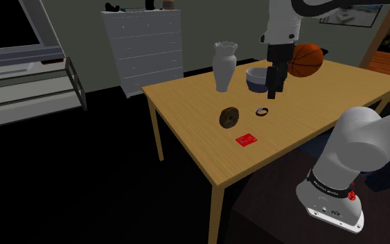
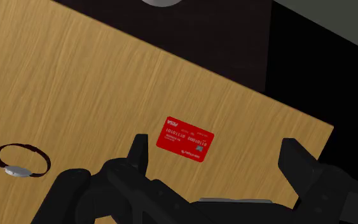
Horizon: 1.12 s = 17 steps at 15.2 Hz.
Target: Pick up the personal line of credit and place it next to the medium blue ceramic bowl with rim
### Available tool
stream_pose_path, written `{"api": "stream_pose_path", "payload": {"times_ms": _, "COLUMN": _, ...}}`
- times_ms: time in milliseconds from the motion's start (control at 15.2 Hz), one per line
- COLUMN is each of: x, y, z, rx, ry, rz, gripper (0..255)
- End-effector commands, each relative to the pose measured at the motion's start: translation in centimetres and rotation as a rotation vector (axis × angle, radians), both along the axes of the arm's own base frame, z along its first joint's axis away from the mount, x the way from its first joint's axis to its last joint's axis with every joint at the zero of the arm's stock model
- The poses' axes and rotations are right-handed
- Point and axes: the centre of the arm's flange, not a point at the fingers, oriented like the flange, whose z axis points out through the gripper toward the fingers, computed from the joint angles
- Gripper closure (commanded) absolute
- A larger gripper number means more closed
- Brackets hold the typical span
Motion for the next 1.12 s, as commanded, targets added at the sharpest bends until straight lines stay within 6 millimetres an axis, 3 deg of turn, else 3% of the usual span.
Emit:
{"api": "stream_pose_path", "payload": {"times_ms": 0, "x": 0.0, "y": 0.0, "z": 0.0, "rx": 0.0, "ry": 0.0, "rz": 0.0, "gripper": 0}}
{"api": "stream_pose_path", "payload": {"times_ms": 264, "x": 3.4, "y": 2.6, "z": -5.1, "rx": -0.093, "ry": 0.078, "rz": 0.32, "gripper": 0}}
{"api": "stream_pose_path", "payload": {"times_ms": 528, "x": 5.6, "y": 5.5, "z": -10.6, "rx": -0.185, "ry": 0.155, "rz": 0.639, "gripper": 0}}
{"api": "stream_pose_path", "payload": {"times_ms": 924, "x": 6.2, "y": 9.7, "z": -19.6, "rx": -0.324, "ry": 0.272, "rz": 1.119, "gripper": 0}}
{"api": "stream_pose_path", "payload": {"times_ms": 1056, "x": 5.9, "y": 9.9, "z": -21.4, "rx": -0.344, "ry": 0.288, "rz": 1.188, "gripper": 0}}
